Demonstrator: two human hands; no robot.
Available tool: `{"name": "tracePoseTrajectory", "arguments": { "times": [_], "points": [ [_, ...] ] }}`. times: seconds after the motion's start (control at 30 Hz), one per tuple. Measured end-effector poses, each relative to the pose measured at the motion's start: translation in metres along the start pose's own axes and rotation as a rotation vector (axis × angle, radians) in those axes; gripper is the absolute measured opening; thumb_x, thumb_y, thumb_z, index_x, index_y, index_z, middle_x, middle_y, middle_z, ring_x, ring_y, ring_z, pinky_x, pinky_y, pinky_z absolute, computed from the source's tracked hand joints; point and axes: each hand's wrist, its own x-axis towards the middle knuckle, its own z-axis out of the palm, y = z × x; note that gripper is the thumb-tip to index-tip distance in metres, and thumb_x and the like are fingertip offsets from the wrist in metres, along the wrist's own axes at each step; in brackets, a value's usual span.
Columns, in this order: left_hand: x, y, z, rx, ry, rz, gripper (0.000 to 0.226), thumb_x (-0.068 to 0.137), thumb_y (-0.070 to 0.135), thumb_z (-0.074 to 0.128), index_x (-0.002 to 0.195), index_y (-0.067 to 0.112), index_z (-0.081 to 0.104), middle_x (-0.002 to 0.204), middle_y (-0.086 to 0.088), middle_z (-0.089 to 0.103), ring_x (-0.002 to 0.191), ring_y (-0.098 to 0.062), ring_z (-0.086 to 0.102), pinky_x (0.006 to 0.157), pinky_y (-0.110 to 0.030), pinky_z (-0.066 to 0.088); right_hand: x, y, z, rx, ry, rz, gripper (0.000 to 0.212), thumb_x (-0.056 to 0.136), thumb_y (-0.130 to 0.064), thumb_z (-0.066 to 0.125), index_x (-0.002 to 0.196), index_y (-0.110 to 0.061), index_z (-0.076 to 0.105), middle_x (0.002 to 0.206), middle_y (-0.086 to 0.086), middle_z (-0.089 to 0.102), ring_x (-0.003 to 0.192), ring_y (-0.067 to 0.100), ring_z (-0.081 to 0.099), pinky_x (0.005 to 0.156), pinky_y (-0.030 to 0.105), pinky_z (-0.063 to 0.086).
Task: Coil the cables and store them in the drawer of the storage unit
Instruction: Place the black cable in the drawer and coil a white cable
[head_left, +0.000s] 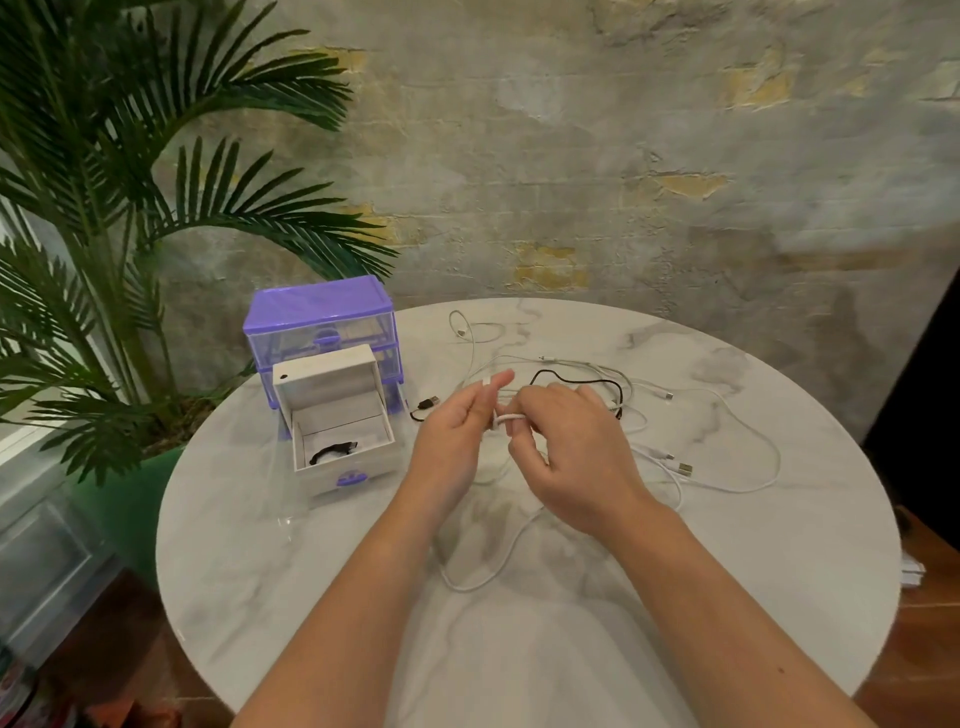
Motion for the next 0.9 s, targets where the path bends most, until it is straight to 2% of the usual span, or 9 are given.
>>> {"name": "tracePoseTrajectory", "arguments": {
  "times": [0.07, 0.17, 0.23, 0.33, 0.47, 0.6, 0.67, 0.77, 0.9],
  "points": [
    [-0.003, -0.001, 0.004, -0.025, -0.036, -0.002, 0.031, 0.102, 0.032, 0.042, 0.116, 0.021, 0.067, 0.090, 0.011, 0.070, 0.076, 0.008, 0.059, 0.068, -0.006, 0.042, 0.001, 0.003, 0.000, 0.051, 0.033, 0.024, 0.013, 0.091, -0.026, 0.044, 0.089, -0.023, 0.056, 0.081, -0.017, 0.058, 0.075, 0.006, 0.049, 0.075, 0.029, 0.032],
    [-0.004, 0.002, 0.004, -0.088, -0.101, -0.027, 0.032, 0.103, 0.024, 0.039, 0.101, 0.009, 0.067, 0.085, -0.013, 0.068, 0.081, -0.009, 0.063, 0.069, -0.010, 0.043, 0.002, 0.008, 0.000, 0.142, 0.114, 0.043, 0.015, 0.094, -0.027, 0.047, 0.093, -0.022, 0.060, 0.083, -0.017, 0.058, 0.074, 0.002, 0.046, 0.080, 0.029, 0.035],
    [-0.006, 0.005, 0.004, -0.130, -0.160, -0.045, 0.034, 0.104, 0.022, 0.036, 0.092, 0.007, 0.063, 0.066, -0.009, 0.056, 0.070, -0.008, 0.060, 0.073, -0.020, 0.041, 0.002, 0.011, 0.002, 0.161, 0.172, 0.031, 0.015, 0.094, -0.025, 0.050, 0.094, -0.020, 0.065, 0.079, -0.014, 0.055, 0.073, 0.005, 0.047, 0.079, 0.035, 0.040],
    [-0.007, 0.007, 0.001, -0.285, -0.208, -0.097, 0.035, 0.104, 0.025, 0.033, 0.095, 0.002, 0.058, 0.055, 0.000, 0.039, 0.060, -0.013, 0.055, 0.087, -0.037, 0.042, 0.004, 0.018, 0.004, 0.225, 0.259, 0.064, 0.018, 0.093, -0.030, 0.058, 0.102, -0.024, 0.072, 0.075, -0.007, 0.053, 0.070, 0.011, 0.050, 0.070, 0.036, 0.044],
    [-0.005, 0.006, 0.001, -0.277, -0.218, -0.142, 0.048, 0.102, 0.038, 0.035, 0.094, -0.002, 0.060, 0.052, 0.004, 0.027, 0.050, -0.011, 0.042, 0.094, -0.042, 0.045, 0.005, 0.018, 0.005, 0.331, 0.242, 0.162, 0.023, 0.092, -0.042, 0.056, 0.109, -0.041, 0.070, 0.075, -0.006, 0.038, 0.078, 0.013, 0.043, 0.073, 0.023, 0.039],
    [-0.005, 0.003, 0.004, -0.223, -0.200, -0.156, 0.045, 0.102, 0.037, 0.039, 0.088, 0.009, 0.071, 0.051, 0.005, 0.025, 0.049, -0.013, 0.038, 0.097, -0.046, 0.046, 0.005, 0.015, 0.000, 0.506, 0.131, 0.302, 0.034, 0.094, -0.027, 0.043, 0.116, -0.035, 0.067, 0.081, -0.010, 0.038, 0.092, 0.006, 0.040, 0.084, 0.005, 0.027],
    [-0.004, 0.005, 0.004, -0.303, -0.202, -0.172, 0.045, 0.102, 0.037, 0.037, 0.088, 0.009, 0.070, 0.050, 0.006, 0.023, 0.049, -0.012, 0.037, 0.097, -0.044, 0.045, 0.005, 0.016, 0.001, 0.544, 0.109, 0.328, 0.035, 0.094, -0.022, 0.041, 0.116, -0.032, 0.066, 0.085, -0.012, 0.047, 0.096, 0.005, 0.042, 0.083, 0.005, 0.028],
    [-0.002, 0.006, 0.000, -0.529, -0.204, -0.216, 0.044, 0.102, 0.034, 0.036, 0.090, 0.006, 0.068, 0.049, 0.007, 0.020, 0.047, -0.010, 0.033, 0.090, -0.034, 0.042, 0.006, 0.017, 0.007, 0.542, 0.132, 0.306, 0.018, 0.097, -0.024, 0.049, 0.102, -0.028, 0.066, 0.091, -0.012, 0.060, 0.095, 0.007, 0.051, 0.080, 0.018, 0.037],
    [-0.002, 0.007, -0.006, -0.792, -0.228, -0.311, 0.042, 0.099, 0.035, 0.041, 0.083, 0.011, 0.072, 0.051, 0.006, 0.021, 0.047, -0.010, 0.028, 0.081, -0.025, 0.042, 0.007, 0.015, 0.012, 0.478, 0.141, 0.301, 0.017, 0.097, -0.018, 0.058, 0.103, -0.021, 0.074, 0.081, -0.005, 0.050, 0.077, 0.003, 0.048, 0.068, 0.011, 0.036]
  ]
}}
